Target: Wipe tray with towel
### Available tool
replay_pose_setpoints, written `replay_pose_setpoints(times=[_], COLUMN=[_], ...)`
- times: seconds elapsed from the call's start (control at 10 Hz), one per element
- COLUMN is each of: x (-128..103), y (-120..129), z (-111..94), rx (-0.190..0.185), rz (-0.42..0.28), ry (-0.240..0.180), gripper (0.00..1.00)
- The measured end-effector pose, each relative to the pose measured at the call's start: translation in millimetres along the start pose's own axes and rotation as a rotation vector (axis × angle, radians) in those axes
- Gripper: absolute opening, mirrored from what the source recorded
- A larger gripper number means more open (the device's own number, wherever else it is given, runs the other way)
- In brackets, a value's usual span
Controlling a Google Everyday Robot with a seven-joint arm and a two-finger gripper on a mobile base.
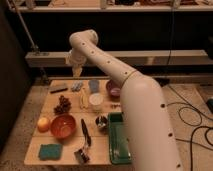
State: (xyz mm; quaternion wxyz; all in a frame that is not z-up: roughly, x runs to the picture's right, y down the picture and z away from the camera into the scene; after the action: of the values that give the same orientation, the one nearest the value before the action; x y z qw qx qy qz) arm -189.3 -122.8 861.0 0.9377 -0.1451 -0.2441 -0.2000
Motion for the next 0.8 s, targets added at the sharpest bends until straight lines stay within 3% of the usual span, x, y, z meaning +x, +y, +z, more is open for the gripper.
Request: replay_pose_setpoints(times=[0.3,0.8], x=[14.4,8.4], y=[13.6,19.1], z=[37.5,71.0], rx=[-0.069,-0.127], rz=[0.005,-0.007], ry=[0.039,0.063], gripper=[0.65,0.65])
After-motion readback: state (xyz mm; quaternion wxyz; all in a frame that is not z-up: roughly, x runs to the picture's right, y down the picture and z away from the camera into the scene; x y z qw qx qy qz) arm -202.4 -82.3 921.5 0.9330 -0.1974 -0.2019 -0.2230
